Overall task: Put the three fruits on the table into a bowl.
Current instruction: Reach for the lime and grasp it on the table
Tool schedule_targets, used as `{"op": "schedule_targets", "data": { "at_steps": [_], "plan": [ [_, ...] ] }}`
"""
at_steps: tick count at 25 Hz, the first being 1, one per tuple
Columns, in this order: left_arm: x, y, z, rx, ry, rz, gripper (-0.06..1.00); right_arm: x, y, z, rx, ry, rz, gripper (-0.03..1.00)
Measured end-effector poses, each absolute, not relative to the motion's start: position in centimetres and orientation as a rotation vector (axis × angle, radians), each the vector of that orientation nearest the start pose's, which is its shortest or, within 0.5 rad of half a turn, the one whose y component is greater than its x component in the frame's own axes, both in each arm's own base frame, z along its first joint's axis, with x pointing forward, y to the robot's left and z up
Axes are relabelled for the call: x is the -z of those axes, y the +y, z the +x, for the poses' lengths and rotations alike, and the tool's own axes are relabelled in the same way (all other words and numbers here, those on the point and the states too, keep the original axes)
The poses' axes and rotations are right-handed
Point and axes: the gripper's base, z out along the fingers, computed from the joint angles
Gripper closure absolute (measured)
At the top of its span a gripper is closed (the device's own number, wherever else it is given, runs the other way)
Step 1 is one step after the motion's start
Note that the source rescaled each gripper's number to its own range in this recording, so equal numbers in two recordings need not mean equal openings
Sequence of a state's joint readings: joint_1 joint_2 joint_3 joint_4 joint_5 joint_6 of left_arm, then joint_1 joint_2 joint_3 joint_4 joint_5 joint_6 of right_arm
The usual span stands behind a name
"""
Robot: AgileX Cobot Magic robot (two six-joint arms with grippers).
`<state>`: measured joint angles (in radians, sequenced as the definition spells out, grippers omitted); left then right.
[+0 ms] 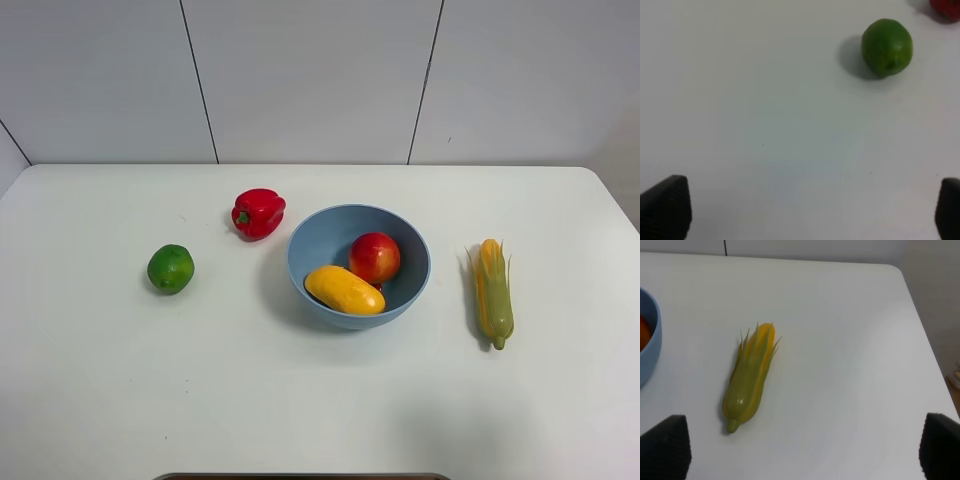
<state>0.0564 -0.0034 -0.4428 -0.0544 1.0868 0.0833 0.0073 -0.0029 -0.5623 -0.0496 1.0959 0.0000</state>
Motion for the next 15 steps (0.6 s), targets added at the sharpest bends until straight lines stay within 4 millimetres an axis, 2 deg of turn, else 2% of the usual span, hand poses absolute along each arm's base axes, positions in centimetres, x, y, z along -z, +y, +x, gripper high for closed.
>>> {"op": "schedule_targets", "data": {
  "at_steps": [15],
  "plan": [
    [-25.93, -0.44, -0.02, -0.017, 2.123, 0.03, -0.06, -29.14, -0.41, -1.45, 0.054, 2.014, -0.002, 0.19]
  ]
}}
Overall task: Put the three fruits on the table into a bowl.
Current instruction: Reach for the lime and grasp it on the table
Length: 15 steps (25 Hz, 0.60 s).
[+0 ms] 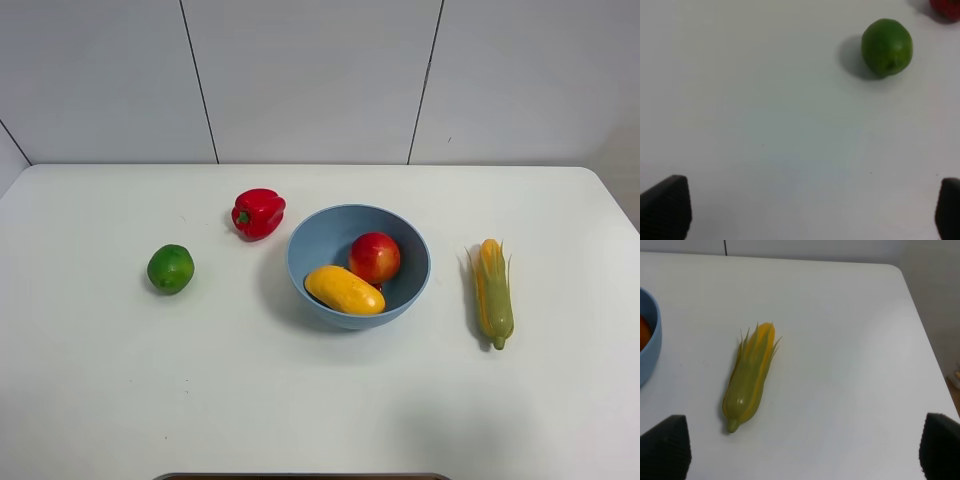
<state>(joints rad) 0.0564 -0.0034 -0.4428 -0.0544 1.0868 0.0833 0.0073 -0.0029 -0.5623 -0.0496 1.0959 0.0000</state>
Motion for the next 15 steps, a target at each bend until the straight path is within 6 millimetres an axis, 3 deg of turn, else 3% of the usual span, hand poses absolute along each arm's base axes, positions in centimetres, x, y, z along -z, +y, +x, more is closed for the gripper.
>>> {"op": "schedule_targets", "data": {
  "at_steps": [15],
  "plan": [
    [-25.92, -0.3, -0.03, -0.032, 2.124, 0.019, -0.06, -29.14, -0.41, -1.45, 0.054, 2.014, -0.002, 0.19]
  ]
}}
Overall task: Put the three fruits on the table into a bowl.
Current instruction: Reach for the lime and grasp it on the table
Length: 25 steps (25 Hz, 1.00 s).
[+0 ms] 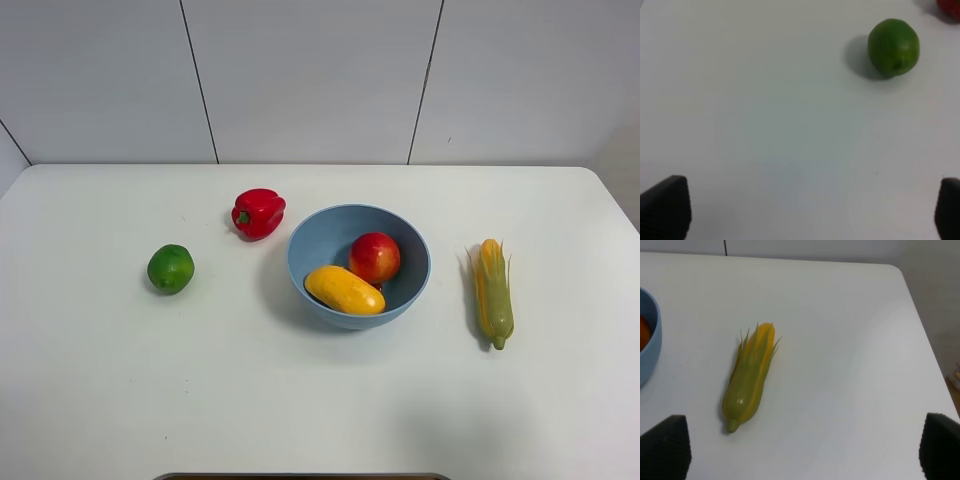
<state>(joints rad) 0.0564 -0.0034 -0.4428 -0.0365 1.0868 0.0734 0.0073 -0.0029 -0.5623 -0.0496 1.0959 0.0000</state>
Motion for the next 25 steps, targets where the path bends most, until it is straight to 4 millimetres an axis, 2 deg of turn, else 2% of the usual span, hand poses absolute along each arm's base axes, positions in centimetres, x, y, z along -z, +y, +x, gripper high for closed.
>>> {"op": "schedule_targets", "data": {
  "at_steps": [15, 20, 25],
  "plan": [
    [-26.2, -0.2, 0.4, -0.043, 2.149, 0.014, -0.06, -29.1, -0.4, -1.4, 0.054, 2.014, -0.002, 0.19],
    [-28.9, 0.0, 3.1, -0.039, 2.24, 0.012, -0.06, -29.1, -0.4, -1.4, 0.054, 2.014, -0.002, 0.19],
    [-31.5, 0.2, 8.5, -0.018, 2.408, 0.034, -0.06, -29.1, -0.4, -1.4, 0.054, 2.014, -0.002, 0.19]
  ]
}}
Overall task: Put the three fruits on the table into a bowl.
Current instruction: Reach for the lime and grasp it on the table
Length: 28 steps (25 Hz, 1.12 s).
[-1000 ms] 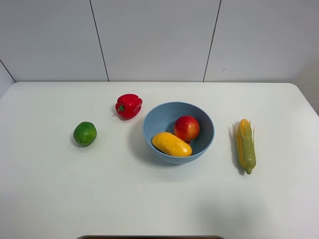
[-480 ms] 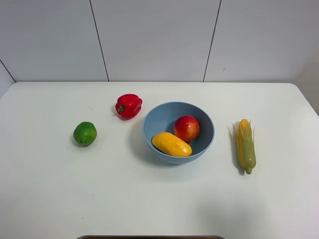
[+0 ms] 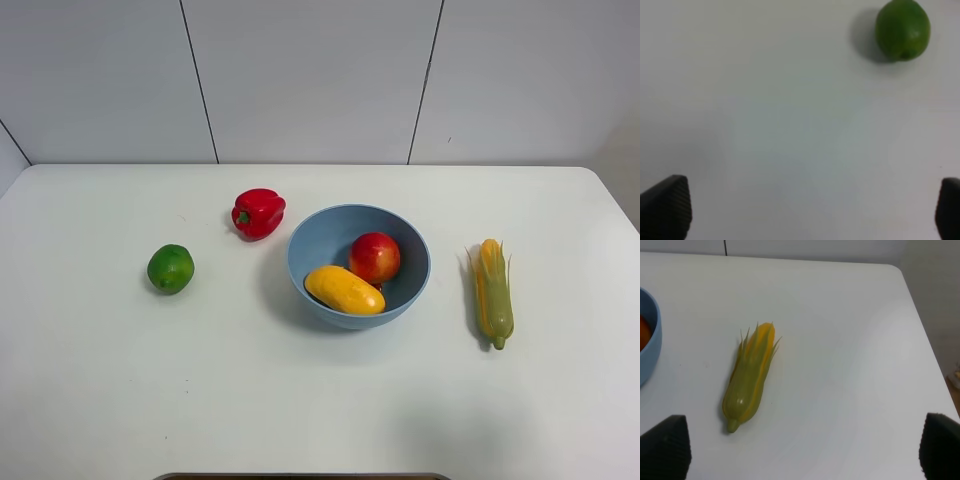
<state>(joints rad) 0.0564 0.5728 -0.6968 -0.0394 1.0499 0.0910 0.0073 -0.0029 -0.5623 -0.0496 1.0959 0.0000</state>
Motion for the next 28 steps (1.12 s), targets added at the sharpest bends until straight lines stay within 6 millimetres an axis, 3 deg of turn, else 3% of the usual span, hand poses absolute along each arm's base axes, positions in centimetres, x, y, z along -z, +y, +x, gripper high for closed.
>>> {"op": "schedule_targets", "data": {
  "at_steps": [5, 8, 16, 21, 28],
  "plan": [
    [-32.9, 0.1, 15.7, 0.059, 2.553, 0.058, -0.06, -29.1, -0.4, -1.4, 0.054, 2.014, -0.002, 0.19],
    [-32.7, 0.0, 20.4, 0.125, 2.615, 0.067, -0.06, -29.1, -0.4, -1.4, 0.054, 2.014, -0.002, 0.19],
    [-29.4, -1.5, 30.4, 0.27, 2.753, 0.127, -0.06, -29.1, -0.4, -1.4, 0.054, 2.014, -0.002, 0.19],
    [-26.4, -3.3, 34.1, 0.272, 2.813, 0.197, -0.06, -29.1, -0.4, -1.4, 0.054, 2.014, -0.002, 0.19],
    [-22.1, -5.0, 35.8, 0.266, 2.905, 0.222, -0.06, -29.1, -0.4, -1.4, 0.054, 2.014, -0.002, 0.19]
  ]
}}
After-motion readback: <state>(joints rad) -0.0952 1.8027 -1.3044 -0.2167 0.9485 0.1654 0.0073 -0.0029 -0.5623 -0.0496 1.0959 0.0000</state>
